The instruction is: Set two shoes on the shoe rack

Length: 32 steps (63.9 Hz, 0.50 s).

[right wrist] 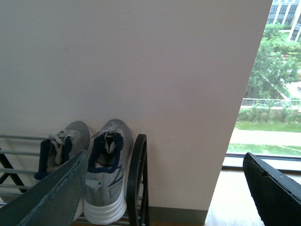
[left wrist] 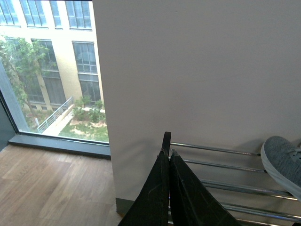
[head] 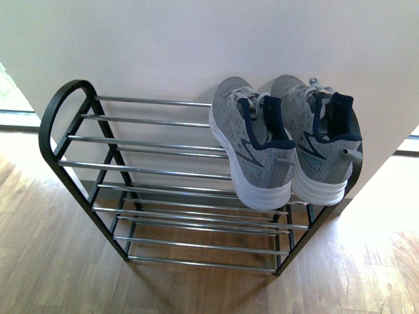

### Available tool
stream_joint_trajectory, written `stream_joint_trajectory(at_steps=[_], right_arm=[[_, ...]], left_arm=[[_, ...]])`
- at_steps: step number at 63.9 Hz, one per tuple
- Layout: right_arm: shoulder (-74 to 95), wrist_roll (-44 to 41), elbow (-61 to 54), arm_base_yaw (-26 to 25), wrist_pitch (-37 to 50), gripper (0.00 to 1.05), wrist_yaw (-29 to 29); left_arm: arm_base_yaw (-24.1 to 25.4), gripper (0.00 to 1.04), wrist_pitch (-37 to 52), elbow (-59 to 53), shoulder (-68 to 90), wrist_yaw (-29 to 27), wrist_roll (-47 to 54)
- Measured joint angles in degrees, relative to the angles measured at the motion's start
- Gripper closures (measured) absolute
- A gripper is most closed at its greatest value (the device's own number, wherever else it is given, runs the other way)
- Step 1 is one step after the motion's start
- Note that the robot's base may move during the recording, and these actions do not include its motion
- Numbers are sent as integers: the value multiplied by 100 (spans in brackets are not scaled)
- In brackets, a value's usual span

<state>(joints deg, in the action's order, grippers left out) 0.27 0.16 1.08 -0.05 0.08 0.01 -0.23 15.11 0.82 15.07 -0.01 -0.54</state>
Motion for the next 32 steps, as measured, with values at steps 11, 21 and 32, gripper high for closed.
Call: stream_joint_trajectory(at_steps=[11,21,32], right_arm=[[0,0,0,0,0,9,0],[0,0,0,0,0,9,0],[0,0,0,0,0,9,-2]], left_arm=[[0,104,-280,0,-280,2,0],[0,104,-485,0,-483,2,0],[2,104,-1471,0,-1392,2,2]])
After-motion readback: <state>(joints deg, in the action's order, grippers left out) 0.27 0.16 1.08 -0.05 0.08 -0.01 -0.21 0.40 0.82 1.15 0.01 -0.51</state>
